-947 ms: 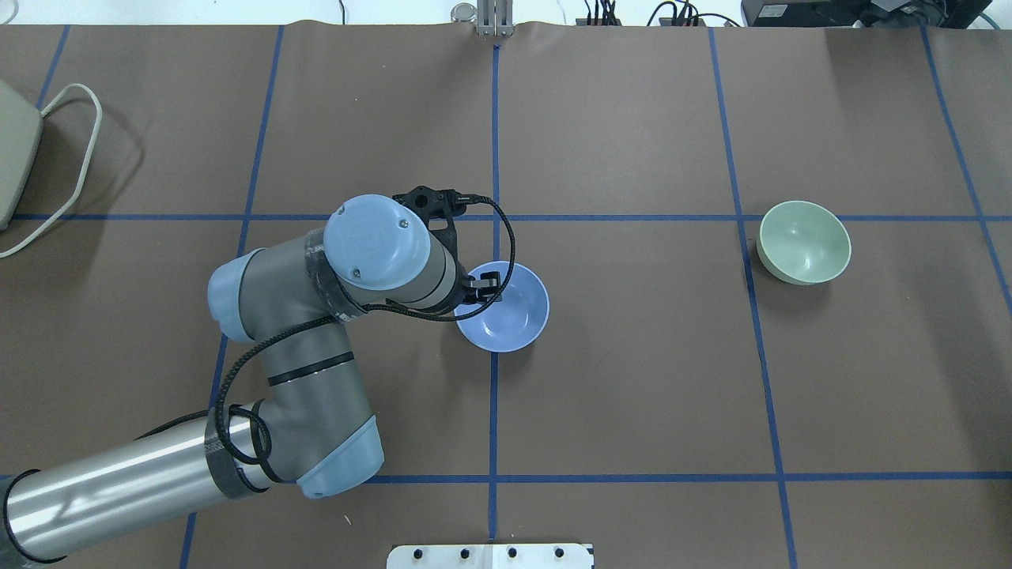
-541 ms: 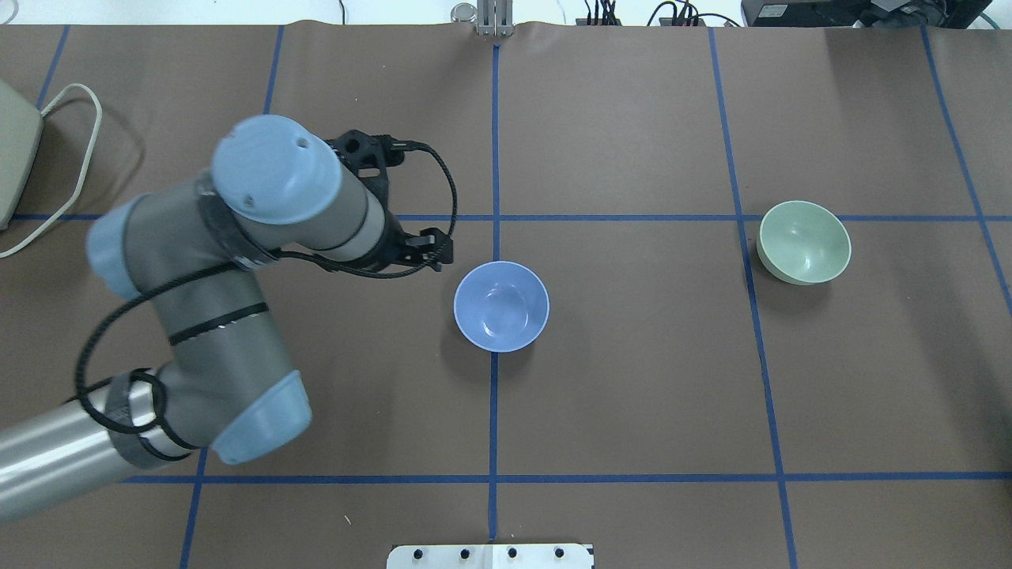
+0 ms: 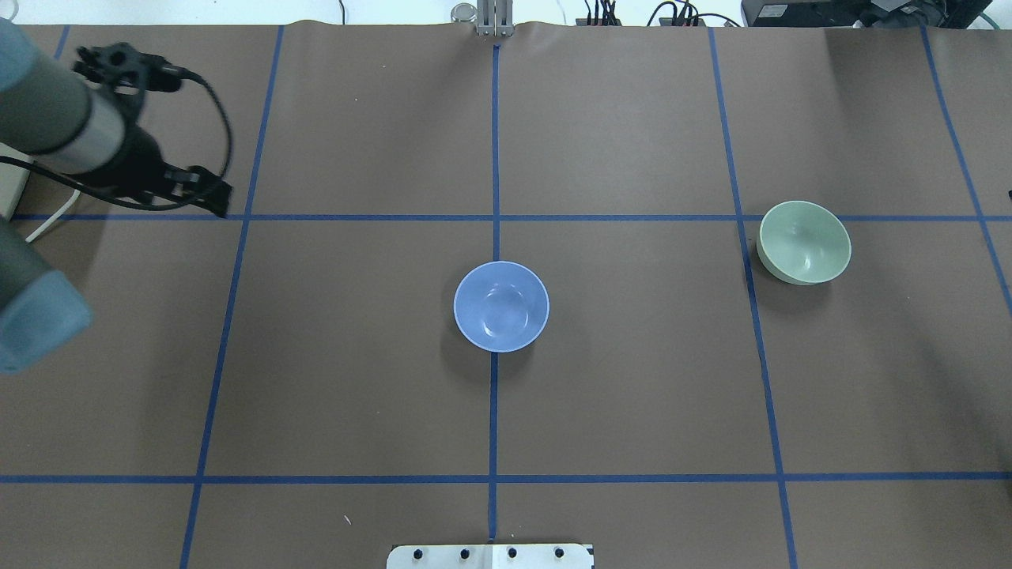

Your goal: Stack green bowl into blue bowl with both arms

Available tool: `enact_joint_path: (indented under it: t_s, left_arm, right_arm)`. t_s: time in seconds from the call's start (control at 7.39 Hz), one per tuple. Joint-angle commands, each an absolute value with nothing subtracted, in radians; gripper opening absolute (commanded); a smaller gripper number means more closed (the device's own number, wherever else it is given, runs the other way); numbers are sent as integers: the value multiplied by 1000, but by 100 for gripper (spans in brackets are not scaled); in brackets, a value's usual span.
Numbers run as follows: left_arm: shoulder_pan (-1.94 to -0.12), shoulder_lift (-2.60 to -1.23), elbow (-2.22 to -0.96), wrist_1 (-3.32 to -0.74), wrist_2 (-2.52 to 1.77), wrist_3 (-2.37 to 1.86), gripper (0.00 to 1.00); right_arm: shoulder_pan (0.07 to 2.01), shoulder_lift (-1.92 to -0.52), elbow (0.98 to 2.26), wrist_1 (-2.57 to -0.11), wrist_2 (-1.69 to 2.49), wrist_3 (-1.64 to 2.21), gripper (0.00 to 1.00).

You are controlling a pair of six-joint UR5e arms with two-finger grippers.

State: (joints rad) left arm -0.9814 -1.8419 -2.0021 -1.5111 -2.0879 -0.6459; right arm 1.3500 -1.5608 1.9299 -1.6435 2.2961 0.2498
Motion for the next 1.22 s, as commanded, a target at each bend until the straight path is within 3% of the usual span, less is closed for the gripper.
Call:
enact_joint_path:
  t_s: [0.0, 0.41, 0.54, 0.95, 1.08]
  left_arm:
    - [-1279, -1673, -1967, -1500, -2245, -215, 98]
    - [-1660, -1638, -1655, -1500, -2321, 484, 98]
    - [-1708, -1640, -1626, -1503, -2321, 640, 98]
    - [-1755, -1586, -1629, -1514, -2332, 653, 98]
    - [-1755, -1585, -1629, -1514, -2332, 655, 98]
  right_arm:
    - [1266, -1539, 1954, -1643, 2292, 356, 100]
    - [1179, -1516, 1947, -1543, 2254, 545, 99]
    - [1108, -1522, 1913, -1438, 2208, 643, 97]
    - [1065, -1477, 1627, -1128, 2192, 650, 90]
    - [1046, -1474, 1620, -1127, 2191, 650, 80]
